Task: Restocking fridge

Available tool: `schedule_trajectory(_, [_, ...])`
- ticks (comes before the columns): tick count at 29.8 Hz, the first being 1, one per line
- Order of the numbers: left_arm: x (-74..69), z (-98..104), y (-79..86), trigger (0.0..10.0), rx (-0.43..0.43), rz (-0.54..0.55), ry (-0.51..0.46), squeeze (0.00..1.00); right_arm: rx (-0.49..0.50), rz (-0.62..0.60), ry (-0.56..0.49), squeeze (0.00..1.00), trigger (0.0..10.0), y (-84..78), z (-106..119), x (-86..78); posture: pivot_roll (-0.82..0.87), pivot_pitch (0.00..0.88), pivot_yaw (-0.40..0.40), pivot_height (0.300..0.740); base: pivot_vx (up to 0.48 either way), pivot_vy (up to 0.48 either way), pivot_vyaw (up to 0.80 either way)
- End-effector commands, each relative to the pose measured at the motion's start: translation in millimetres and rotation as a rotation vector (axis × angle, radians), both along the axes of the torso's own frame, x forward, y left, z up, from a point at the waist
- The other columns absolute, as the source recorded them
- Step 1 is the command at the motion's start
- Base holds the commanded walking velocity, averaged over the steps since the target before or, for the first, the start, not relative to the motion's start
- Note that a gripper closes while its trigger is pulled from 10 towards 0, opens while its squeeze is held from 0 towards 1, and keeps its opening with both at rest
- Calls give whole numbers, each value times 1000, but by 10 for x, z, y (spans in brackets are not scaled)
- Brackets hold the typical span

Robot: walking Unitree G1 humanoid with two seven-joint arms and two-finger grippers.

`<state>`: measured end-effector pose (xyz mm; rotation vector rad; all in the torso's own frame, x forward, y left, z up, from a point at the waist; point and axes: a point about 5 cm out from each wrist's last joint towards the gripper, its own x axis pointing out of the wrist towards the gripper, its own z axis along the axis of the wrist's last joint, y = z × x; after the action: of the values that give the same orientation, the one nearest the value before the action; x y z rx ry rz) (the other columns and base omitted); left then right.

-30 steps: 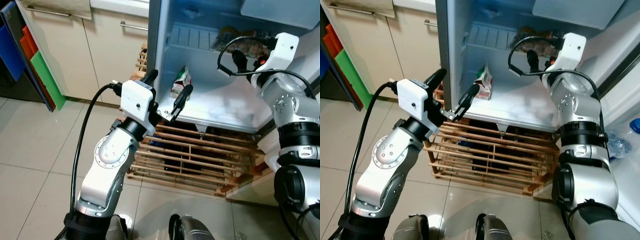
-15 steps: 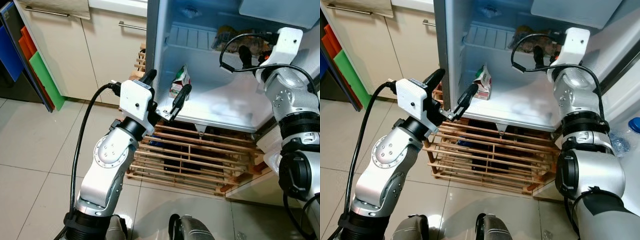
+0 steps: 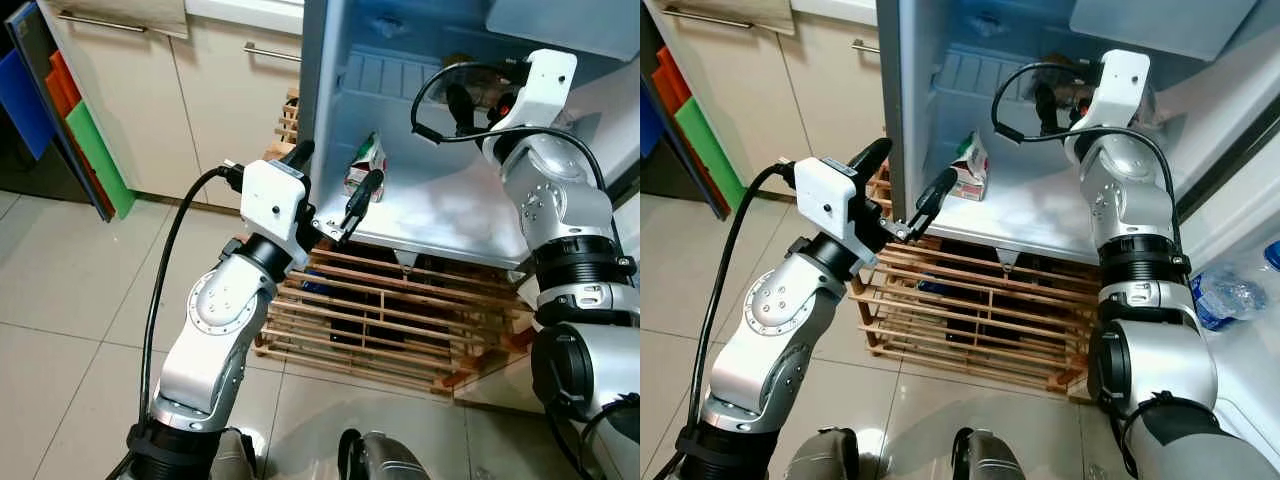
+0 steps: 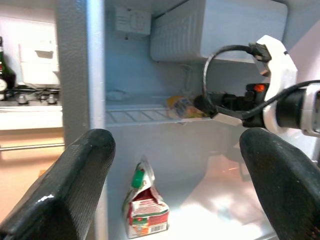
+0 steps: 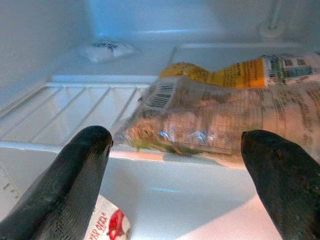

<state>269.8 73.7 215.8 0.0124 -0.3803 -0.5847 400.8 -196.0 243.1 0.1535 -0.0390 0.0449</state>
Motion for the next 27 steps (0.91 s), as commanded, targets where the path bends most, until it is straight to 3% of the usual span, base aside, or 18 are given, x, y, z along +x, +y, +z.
schedule_trajectory(1, [-8, 8, -8, 10000, -2, -5, -2, 0, 4, -32, -11, 0, 10000, -41, 31, -82, 23, 121, -79, 740, 0, 0, 0])
schedule_trajectory(4, [-6, 8, -2, 10000, -3, -2, -2, 0, 7, -53, 9, 0, 10000, -28, -46, -151, 22, 117, -75, 740, 0, 0, 0])
schedule_trajectory(12, [10, 13, -16, 10000, 0, -16, -2, 0, -34, -147, 38, 0, 10000, -177, -150, -91, 12, 112, -60, 740, 0, 0, 0])
schedule_trajectory(27, [11, 35, 11, 10000, -2, 3, -6, 0, -10, -177, 8, 0, 10000, -128, -58, 66, 33, 130, -60, 740, 0, 0, 0])
